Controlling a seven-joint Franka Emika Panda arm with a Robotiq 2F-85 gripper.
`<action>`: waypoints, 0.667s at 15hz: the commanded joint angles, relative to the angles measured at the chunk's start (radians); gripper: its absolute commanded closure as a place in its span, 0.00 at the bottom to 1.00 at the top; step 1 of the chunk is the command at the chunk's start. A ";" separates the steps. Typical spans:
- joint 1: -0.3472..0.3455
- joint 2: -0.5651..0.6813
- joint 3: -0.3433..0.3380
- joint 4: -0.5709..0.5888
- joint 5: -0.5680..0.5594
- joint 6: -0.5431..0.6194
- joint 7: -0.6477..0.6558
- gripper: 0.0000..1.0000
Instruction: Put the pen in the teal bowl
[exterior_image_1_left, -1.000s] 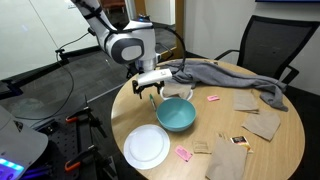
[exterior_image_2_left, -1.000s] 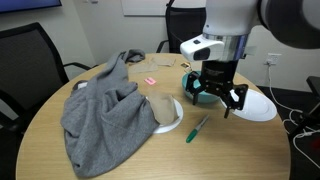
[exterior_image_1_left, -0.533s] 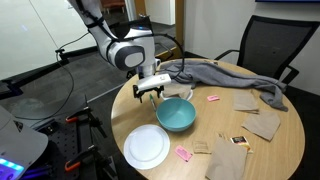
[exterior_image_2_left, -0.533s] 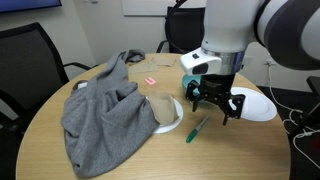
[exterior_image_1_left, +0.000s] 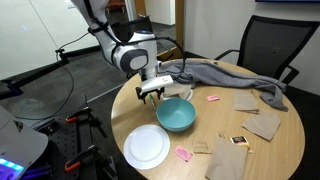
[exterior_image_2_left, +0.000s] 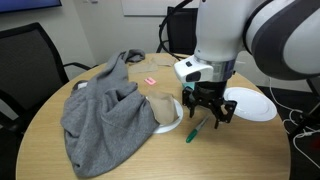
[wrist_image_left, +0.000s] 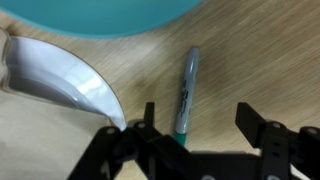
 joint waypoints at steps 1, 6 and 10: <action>-0.007 0.025 0.008 0.016 -0.029 0.029 0.039 0.32; -0.011 0.042 0.012 0.017 -0.028 0.042 0.039 0.73; -0.009 0.045 0.011 0.017 -0.030 0.049 0.040 1.00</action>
